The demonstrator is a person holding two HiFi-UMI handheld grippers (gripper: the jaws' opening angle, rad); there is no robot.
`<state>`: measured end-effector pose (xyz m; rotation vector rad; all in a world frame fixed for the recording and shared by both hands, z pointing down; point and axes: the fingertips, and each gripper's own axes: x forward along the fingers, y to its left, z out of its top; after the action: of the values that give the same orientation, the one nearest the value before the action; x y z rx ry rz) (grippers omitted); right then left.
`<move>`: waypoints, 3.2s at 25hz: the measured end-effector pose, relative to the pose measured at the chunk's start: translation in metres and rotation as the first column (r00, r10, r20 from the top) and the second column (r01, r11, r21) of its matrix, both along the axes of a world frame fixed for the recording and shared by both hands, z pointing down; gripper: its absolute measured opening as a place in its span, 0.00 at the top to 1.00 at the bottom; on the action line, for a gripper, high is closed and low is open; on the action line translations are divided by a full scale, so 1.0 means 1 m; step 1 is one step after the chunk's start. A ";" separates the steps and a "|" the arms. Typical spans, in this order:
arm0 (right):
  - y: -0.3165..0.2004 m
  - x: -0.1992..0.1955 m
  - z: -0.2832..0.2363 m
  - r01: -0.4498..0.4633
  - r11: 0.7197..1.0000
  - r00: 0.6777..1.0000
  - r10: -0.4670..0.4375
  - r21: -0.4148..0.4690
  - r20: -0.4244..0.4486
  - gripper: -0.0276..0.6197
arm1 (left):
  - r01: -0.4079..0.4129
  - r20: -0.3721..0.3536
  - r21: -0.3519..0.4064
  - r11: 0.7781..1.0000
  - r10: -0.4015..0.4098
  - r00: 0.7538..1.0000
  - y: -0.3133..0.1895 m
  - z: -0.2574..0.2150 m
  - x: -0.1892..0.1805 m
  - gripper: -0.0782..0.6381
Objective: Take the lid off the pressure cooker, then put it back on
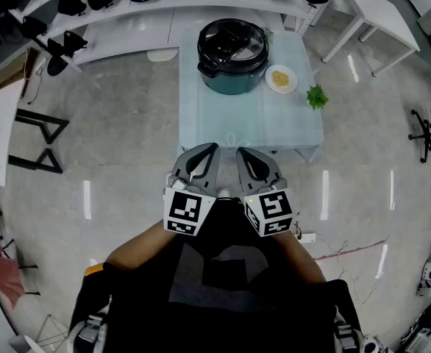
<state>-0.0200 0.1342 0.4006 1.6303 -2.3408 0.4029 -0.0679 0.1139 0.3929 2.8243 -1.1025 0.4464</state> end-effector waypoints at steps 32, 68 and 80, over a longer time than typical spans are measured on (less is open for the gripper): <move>0.011 -0.001 -0.001 -0.006 1.000 0.999 0.006 -0.005 0.031 0.93 | 0.003 -0.006 0.028 1.000 -0.003 1.000 0.012 -0.007 -0.004 0.88; 0.005 0.031 0.008 -0.069 0.997 0.993 0.072 -0.036 0.091 0.93 | -0.036 0.057 -0.009 0.999 0.036 0.998 0.005 0.000 0.022 0.88; -0.042 0.049 0.018 -0.111 0.991 0.989 0.118 -0.079 0.093 0.93 | -0.077 0.059 -0.059 0.995 0.080 0.995 -0.044 0.013 0.043 0.88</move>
<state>0.0293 0.0920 0.4190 1.7530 -2.2775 0.5981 -0.0250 0.0699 0.4059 2.8301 -0.9749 0.5641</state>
